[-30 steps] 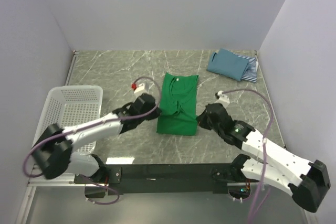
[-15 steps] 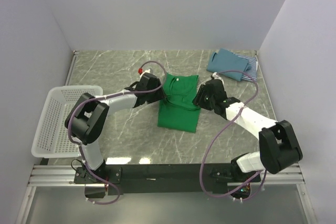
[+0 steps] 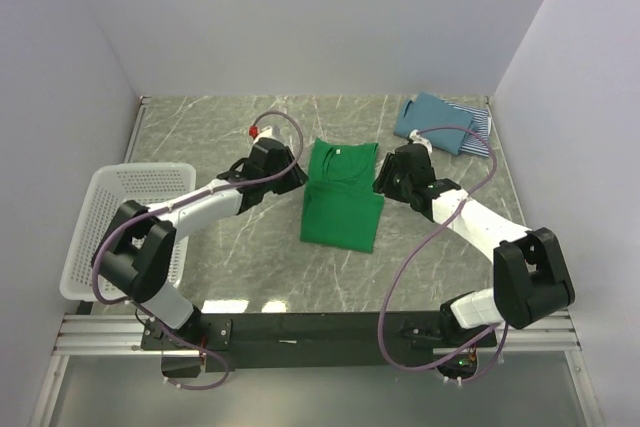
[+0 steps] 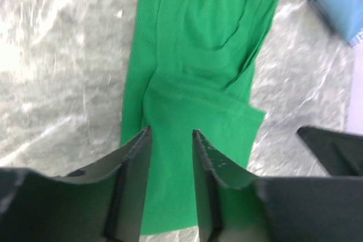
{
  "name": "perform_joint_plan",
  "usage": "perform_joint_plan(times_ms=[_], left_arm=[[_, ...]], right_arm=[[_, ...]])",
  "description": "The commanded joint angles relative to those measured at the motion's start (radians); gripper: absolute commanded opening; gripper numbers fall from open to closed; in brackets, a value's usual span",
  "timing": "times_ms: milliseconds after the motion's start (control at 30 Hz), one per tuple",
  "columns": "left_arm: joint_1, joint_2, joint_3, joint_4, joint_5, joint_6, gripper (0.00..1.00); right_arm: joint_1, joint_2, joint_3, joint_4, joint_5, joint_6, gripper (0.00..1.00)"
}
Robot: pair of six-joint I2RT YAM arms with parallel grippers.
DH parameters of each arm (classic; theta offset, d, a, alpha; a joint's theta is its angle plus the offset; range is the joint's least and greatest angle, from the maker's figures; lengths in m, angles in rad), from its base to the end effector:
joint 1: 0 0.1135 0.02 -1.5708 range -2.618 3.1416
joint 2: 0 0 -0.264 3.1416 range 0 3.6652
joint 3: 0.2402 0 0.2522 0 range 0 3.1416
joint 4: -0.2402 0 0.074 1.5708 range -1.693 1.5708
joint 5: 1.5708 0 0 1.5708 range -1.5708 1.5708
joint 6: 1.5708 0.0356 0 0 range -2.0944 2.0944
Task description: Fold and stack the tank tops
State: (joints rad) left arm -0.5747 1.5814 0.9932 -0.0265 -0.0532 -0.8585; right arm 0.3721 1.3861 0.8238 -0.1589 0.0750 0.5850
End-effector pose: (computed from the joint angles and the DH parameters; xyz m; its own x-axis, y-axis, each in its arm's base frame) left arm 0.2943 -0.1883 0.2283 -0.6996 -0.4474 -0.5571 -0.0354 0.8005 -0.5983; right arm 0.2739 0.1040 0.2209 -0.6841 0.3241 -0.6535 0.0811 0.9241 0.3735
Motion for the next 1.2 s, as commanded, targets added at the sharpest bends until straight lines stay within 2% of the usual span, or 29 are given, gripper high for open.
perform_joint_plan(times_ms=[0,200,333,433,567,800,967,1100,1167], left_arm=[[-0.03,-0.003,-0.04,-0.018,0.018,-0.005,0.38],[-0.117,0.028,-0.088,-0.043,-0.019,-0.027,0.32],[-0.174,0.037,-0.132,-0.067,-0.077,-0.06,0.31],[-0.191,0.046,-0.16,-0.061,-0.097,-0.077,0.3],[-0.217,0.089,-0.175,-0.102,-0.152,-0.094,0.24],[-0.254,0.072,-0.263,-0.087,-0.178,-0.157,0.18],[-0.261,0.005,-0.326,-0.098,-0.203,-0.186,0.15],[-0.261,-0.07,-0.36,-0.119,-0.214,-0.192,0.18],[-0.261,-0.127,-0.38,-0.121,-0.209,-0.192,0.26]], right_arm=[[-0.002,0.021,0.025,-0.013,0.074,-0.007,0.56],[-0.002,0.114,0.032,0.004,0.088,-0.008,0.57],[0.001,0.105,0.009,0.01,0.065,0.001,0.56],[0.01,0.054,-0.041,0.012,0.065,0.007,0.56],[0.031,-0.01,-0.103,-0.011,0.075,0.016,0.56],[0.091,-0.211,-0.231,-0.057,0.069,0.073,0.55],[0.247,-0.315,-0.296,-0.109,0.117,0.156,0.55],[0.323,-0.386,-0.366,-0.134,0.137,0.251,0.55],[0.338,-0.412,-0.393,-0.12,0.129,0.272,0.55]])
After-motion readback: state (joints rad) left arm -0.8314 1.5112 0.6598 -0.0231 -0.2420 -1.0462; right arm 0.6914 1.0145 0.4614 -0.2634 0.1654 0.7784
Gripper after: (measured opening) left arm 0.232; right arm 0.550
